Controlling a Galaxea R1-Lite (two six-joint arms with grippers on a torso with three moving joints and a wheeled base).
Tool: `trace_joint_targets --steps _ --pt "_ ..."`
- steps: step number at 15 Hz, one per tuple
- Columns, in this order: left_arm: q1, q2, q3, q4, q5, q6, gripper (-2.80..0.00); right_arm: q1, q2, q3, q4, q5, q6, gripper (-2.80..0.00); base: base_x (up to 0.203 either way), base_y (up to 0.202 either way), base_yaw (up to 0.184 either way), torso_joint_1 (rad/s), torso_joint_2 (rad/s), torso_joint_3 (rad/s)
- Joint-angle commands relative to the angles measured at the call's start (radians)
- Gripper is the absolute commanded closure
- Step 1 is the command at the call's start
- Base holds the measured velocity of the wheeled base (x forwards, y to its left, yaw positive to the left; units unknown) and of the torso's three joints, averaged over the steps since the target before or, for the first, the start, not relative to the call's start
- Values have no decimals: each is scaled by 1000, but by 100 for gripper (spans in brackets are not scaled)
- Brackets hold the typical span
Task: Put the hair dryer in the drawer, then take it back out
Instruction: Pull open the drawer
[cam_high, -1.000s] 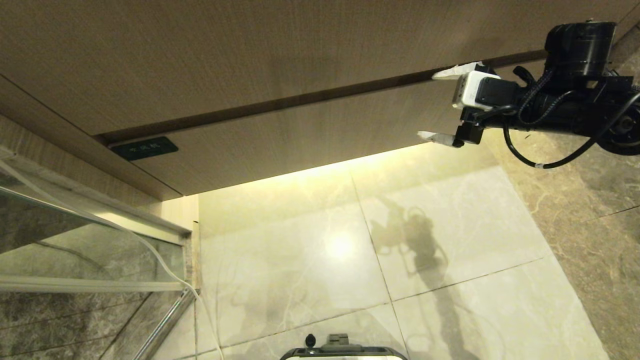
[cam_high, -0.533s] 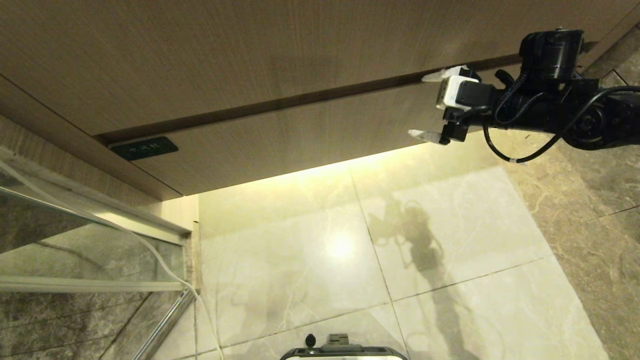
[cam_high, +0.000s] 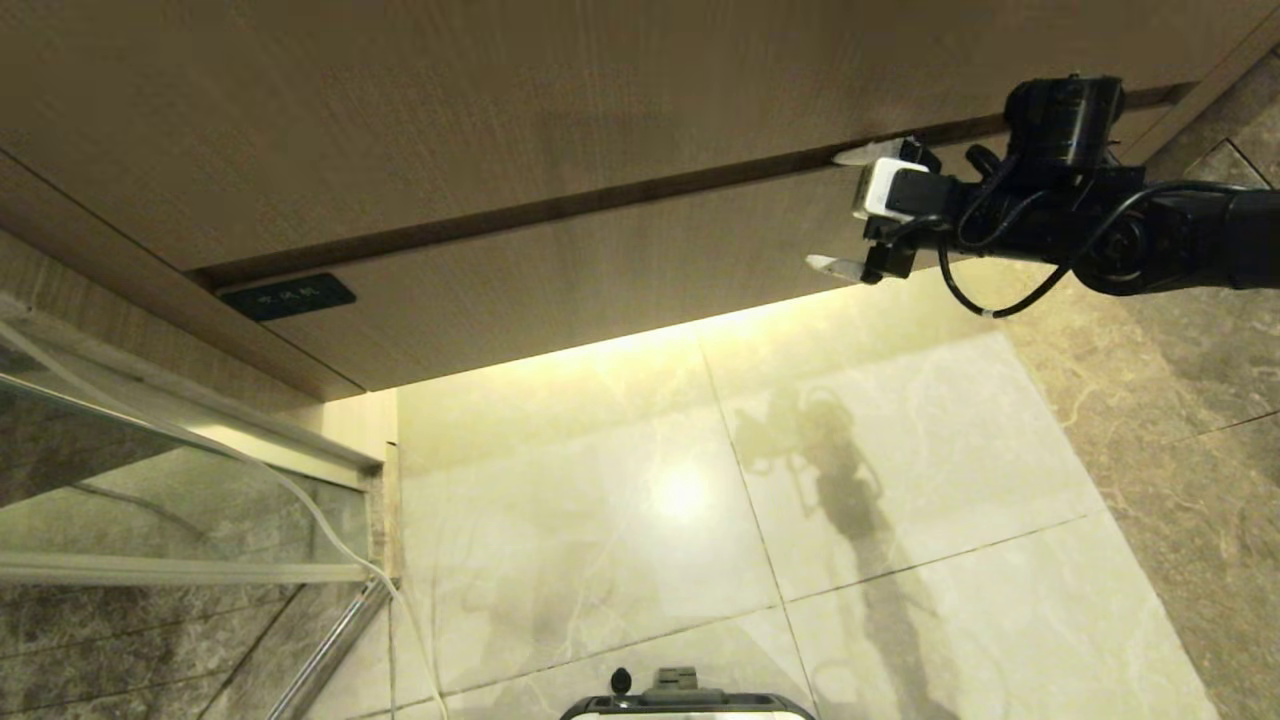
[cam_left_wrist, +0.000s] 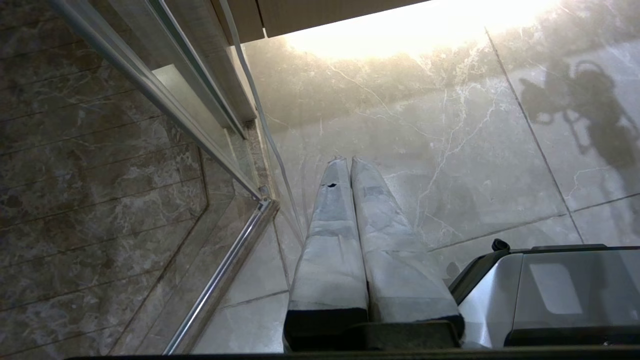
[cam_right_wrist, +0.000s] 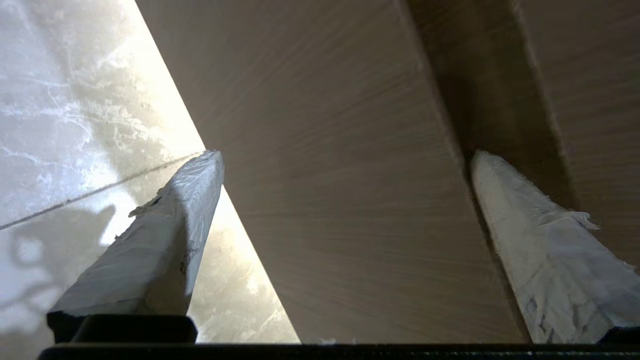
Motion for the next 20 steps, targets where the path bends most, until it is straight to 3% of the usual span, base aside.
trace_joint_targets --steps 1,8,12,20 --pt "1 0 0 0 0 0 0 -1 29 -17 0 3 -7 -280 0 0 0 0 0 0" --pt "0 0 1 0 0 0 0 -5 70 -38 14 -6 -4 -280 0 0 0 0 0 0" --pt "1 0 1 0 0 0 0 -14 49 -66 243 -16 0 -280 0 0 0 0 0 0" --pt "1 0 0 0 0 0 0 -15 10 -48 326 -89 6 -280 0 0 0 0 0 0"
